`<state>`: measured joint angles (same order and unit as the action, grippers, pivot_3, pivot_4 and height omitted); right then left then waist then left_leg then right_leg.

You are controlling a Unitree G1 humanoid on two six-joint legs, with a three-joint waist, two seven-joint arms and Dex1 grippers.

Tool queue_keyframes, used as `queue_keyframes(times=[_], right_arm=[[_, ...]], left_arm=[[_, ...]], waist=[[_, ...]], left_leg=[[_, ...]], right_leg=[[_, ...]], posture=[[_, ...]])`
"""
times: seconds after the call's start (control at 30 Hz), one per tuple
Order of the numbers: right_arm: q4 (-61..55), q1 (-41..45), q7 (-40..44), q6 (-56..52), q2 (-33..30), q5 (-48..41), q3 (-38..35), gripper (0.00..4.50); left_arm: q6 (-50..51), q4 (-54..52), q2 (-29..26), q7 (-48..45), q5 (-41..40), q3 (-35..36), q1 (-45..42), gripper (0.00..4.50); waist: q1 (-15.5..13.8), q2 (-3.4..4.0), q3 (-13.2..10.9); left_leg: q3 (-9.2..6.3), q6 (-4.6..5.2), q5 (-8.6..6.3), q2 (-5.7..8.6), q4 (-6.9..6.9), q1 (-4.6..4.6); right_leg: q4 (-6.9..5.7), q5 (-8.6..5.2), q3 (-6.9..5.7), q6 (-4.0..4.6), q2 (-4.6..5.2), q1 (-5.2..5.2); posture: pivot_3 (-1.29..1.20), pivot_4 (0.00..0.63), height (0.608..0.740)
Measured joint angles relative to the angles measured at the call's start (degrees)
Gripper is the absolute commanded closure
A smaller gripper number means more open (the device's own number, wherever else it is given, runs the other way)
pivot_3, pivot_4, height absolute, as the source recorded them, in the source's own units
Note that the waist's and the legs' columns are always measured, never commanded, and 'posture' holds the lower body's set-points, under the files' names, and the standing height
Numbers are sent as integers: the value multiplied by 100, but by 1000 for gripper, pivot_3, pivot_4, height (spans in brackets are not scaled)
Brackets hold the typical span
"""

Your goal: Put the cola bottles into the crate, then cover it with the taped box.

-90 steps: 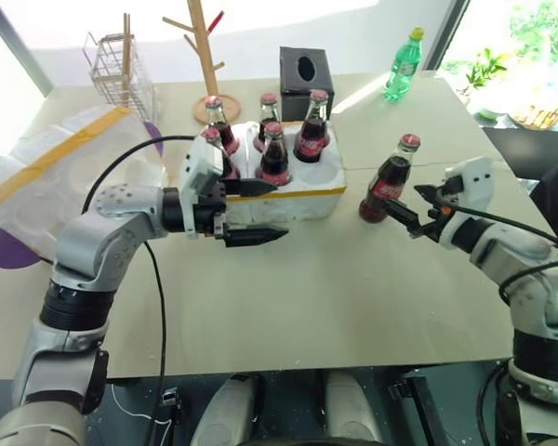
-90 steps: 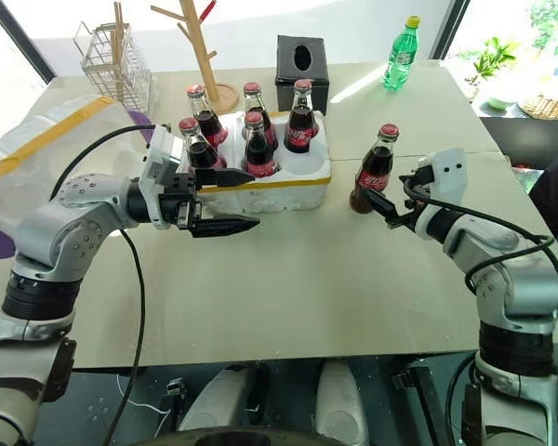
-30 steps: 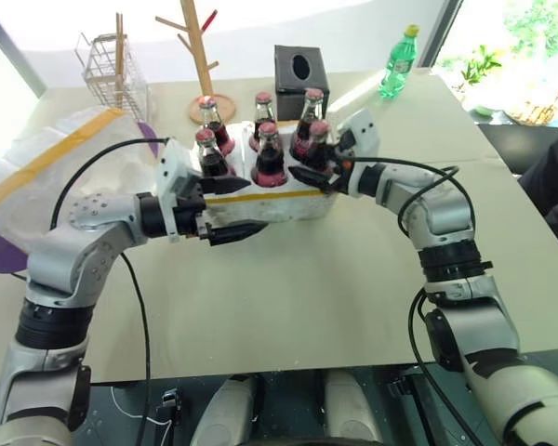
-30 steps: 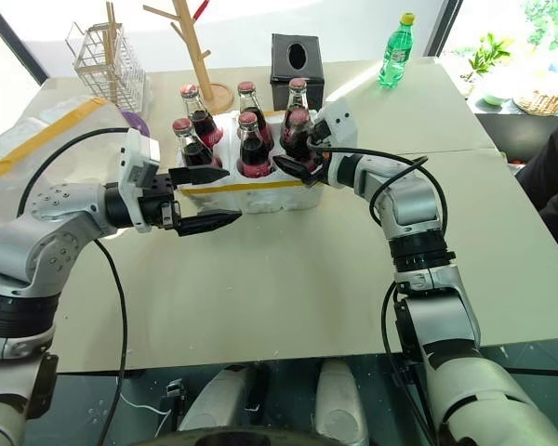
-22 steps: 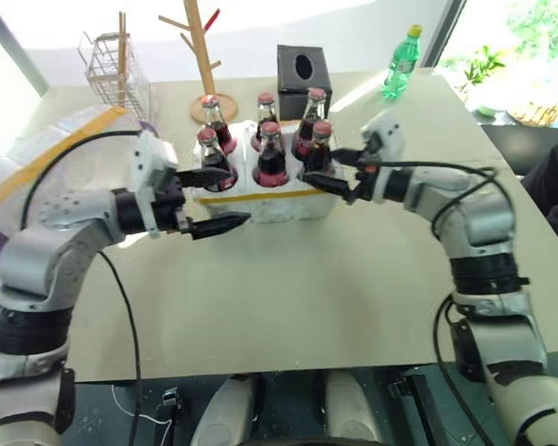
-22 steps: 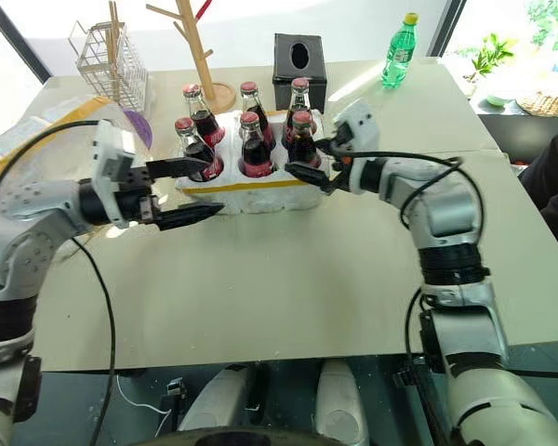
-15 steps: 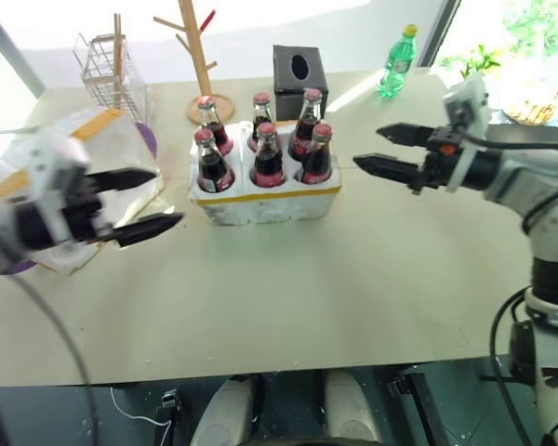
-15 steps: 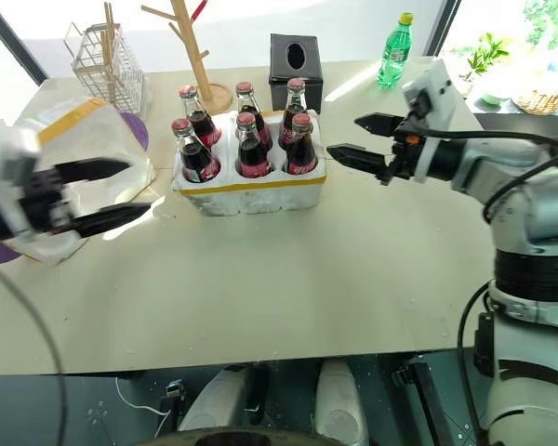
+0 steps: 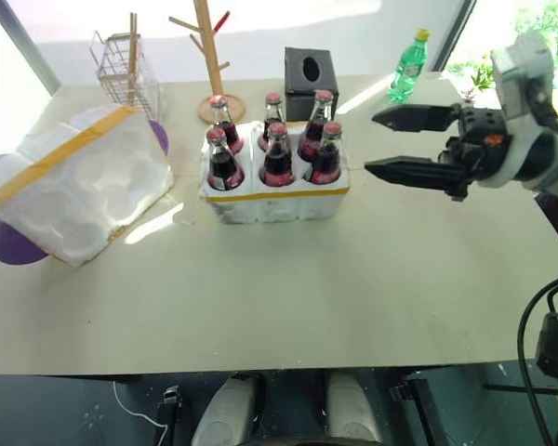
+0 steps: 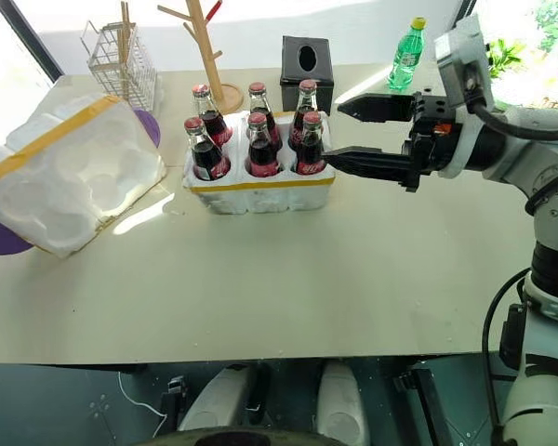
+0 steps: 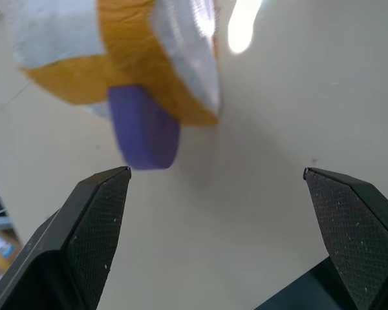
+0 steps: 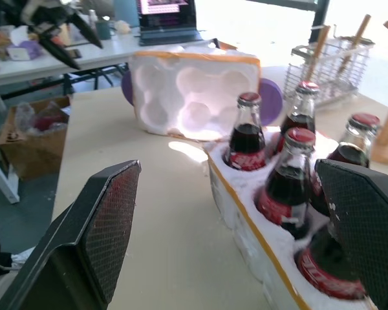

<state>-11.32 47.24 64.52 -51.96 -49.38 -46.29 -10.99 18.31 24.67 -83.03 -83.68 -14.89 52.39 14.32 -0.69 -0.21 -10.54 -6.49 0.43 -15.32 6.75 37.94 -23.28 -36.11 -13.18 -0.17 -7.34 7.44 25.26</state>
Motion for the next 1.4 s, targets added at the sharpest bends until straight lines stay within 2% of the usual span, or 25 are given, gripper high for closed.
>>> queue_keyframes(times=[0.07, 0.1, 0.23, 0.3, 0.43, 0.57, 0.87, 0.97, 1.07, 1.13, 1.17, 1.4], right_arm=[[48, 48, 30, 31, -5, 6, 87, 71], [87, 63, 41, 57, 1, 10, 131, 71], [147, 10, 4, 109, -44, 34, 143, 71], [134, -21, -36, 113, -75, 34, 124, 71], [-3, -181, -172, 85, -156, -12, 25, 71], [-169, -338, -264, -29, -327, -117, -108, 71], [-382, -373, -443, -247, -568, -475, -383, 71], [-444, -418, -526, -273, -571, -565, -384, 0], [-479, -426, -587, -273, -578, -634, -385, 0], [-486, -470, -610, -273, -601, -660, -385, 0], [-486, -499, -617, -276, -623, -677, -385, 0], [-527, -816, -563, -204, -824, -670, -389, 0]], left_arm=[[-423, 821, -303, 2, 50, -851, -845, 0], [-631, 1225, -331, 7, 102, -1482, -1558, 0], [-1076, 2454, -52, -2, 775, -3473, -4001, 0], [-1207, 2998, 143, -46, 1218, -4168, -4930, 0], [-1435, 3884, 524, -3, 1941, -5017, -6224, 0], [-1529, 4476, 919, 0, 2430, -5513, -6904, 0], [-1759, 4942, 1235, 445, 2836, -5827, -7150, 0], [-1768, 4951, 1266, 504, 2834, -5822, -7150, 742], [-1766, 4959, 1280, 502, 2827, -5818, -7150, 2342], [-1766, 4962, 1283, 504, 2822, -5815, -7150, 3190], [-1765, 4968, 1288, 498, 2822, -5816, -7150, 3830], [-2073, 4939, 1358, 772, 2798, -5754, -7150, 3830]], waist=[[14, 1, 0], [21, 4, -1], [50, -2, -4], [71, -9, -3], [143, -17, 1], [168, -20, 0], [170, -20, 1], [156, -20, 1], [150, -20, 1], [150, -20, 1], [150, -20, 1], [136, -21, 1]], left_leg=[[4, 5, -3, 3, 0, -2], [5, 7, -5, 7, -1, -2], [8, 6, -3, 6, 2, -11], [11, -1, 1, 5, 10, -12], [14, -12, 9, 8, 17, -11], [15, 12, -5, 7, 20, -11], [18, 16, -6, 4, 22, -10], [18, 15, -6, 4, 25, -9], [18, 15, -6, 4, 27, -9], [18, 15, -6, 4, 27, -8], [18, 15, -6, 5, 27, -8], [16, 15, -6, 4, 30, -8]], right_leg=[[1, 2, 1, -2, 2, 3], [-4, 3, 2, -5, 6, 5], [-15, 4, 1, -6, -2, 15], [-19, 5, 0, -7, -6, 16], [-23, 8, 0, -13, -3, 12], [-25, 8, 0, -14, -5, 14], [-27, 8, 1, -14, -4, 15], [-30, 8, 1, -14, -4, 15], [-32, 8, 1, -14, -4, 14], [-35, 8, 1, -14, -4, 14], [-36, 8, 1, -14, -4, 15], [-42, 8, 1, -14, -4, 14]], posture=[[0, 150, 740], [0, 150, 740], [0, 150, 740], [0, 150, 740], [0, 150, 740], [0, 150, 740], [0, 150, 740], [0, 150, 740], [0, 150, 740], [0, 150, 740], [0, 150, 740], [0, 150, 740]])
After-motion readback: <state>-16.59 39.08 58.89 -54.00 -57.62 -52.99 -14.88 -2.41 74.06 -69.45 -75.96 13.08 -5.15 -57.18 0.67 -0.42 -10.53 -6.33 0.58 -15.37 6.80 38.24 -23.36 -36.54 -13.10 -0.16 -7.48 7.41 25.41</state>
